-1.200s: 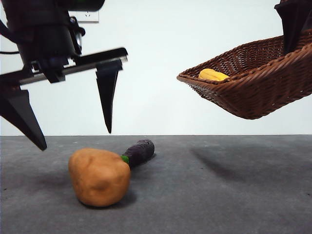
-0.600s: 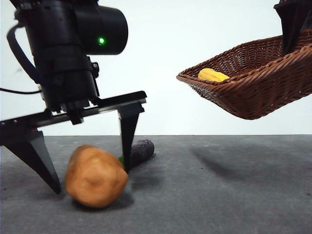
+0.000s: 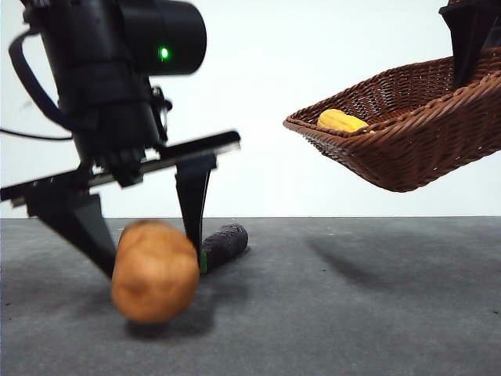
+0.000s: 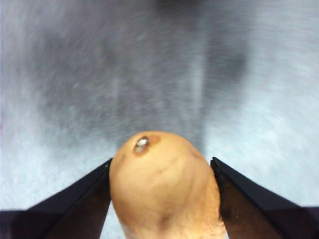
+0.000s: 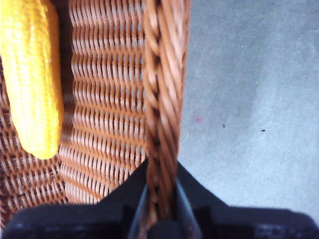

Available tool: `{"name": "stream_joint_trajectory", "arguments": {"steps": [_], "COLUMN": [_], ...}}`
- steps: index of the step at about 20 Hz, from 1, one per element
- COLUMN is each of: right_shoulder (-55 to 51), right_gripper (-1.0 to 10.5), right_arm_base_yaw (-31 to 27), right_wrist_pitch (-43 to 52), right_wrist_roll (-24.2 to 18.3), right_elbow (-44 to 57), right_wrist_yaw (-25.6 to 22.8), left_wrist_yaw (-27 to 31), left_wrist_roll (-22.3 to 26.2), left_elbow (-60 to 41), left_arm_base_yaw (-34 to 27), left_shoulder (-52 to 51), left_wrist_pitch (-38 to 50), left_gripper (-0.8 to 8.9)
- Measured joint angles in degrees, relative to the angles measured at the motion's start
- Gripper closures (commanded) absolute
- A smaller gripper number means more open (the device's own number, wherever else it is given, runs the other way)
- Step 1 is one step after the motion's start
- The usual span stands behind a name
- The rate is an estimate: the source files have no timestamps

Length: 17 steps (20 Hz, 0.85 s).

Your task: Help me put the vegetables on the table into the basket

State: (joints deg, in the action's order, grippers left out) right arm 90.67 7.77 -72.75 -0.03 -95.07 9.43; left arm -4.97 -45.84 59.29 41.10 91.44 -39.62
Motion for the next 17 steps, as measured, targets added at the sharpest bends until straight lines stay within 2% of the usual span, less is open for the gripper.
{"name": "stream_joint_trajectory", "arguments": {"steps": [3,6,9,12,17], "right_shoulder": [0.00,0.00,0.00,0.00,0.00], "right_gripper": [9.6,9.6,9.6,9.6,9.6], "right_arm_base_yaw": [0.00,0.04,0.26,1.49,4.57], "right_wrist_pitch": [0.00,-0.02,-0.07,-1.16,-1.33], "right_wrist_roll": [0.02,0.11,0.72,0.94,2.21], "right_elbow": [0.02,0.00,0.02,0.02,0.02], "right_wrist_yaw": [-0.02,0.00,0.76,3.96,5.07], "left_wrist_yaw": [-0.52,-6.25,-7.23,-7.06,-5.57], "left_wrist_roll": [6.67,11.74,13.31,14.49,15.39], "left_elbow": [3.04,7.96,12.46,14.27,14.23], "left_arm_base_yaw": [0.00,0.09,1.70,3.85,5.97], "left_shoulder": [-5.05,-10.88,-14.34,-15.17,-11.02], "left_wrist_pitch": [-0.15,0.31,3.06,10.58,11.06], "left_gripper": [8.22,8.22,8.22,8.22,8.22]}}
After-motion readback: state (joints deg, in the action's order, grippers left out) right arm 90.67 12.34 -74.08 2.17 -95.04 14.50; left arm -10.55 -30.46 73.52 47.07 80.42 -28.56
